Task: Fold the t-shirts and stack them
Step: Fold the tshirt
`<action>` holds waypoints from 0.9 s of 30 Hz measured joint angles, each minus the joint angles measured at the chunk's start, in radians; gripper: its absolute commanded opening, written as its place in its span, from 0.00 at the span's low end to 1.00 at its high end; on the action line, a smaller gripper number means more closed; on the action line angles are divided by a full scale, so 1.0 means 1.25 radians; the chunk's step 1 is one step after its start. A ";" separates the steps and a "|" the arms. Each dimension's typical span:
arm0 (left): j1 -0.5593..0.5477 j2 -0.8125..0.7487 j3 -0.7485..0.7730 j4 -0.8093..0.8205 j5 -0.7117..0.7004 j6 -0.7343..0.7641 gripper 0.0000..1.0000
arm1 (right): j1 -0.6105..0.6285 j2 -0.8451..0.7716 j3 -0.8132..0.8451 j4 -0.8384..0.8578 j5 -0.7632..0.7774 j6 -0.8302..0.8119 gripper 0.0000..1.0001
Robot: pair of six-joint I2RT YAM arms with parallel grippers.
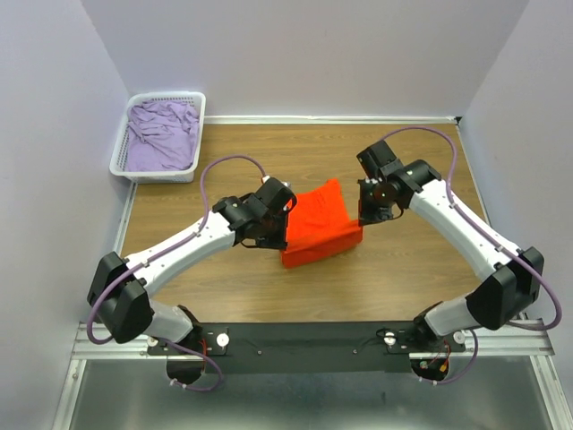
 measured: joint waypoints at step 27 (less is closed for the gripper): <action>0.203 0.135 0.131 0.110 0.003 0.155 0.00 | -0.021 0.306 0.352 0.036 0.063 -0.090 0.01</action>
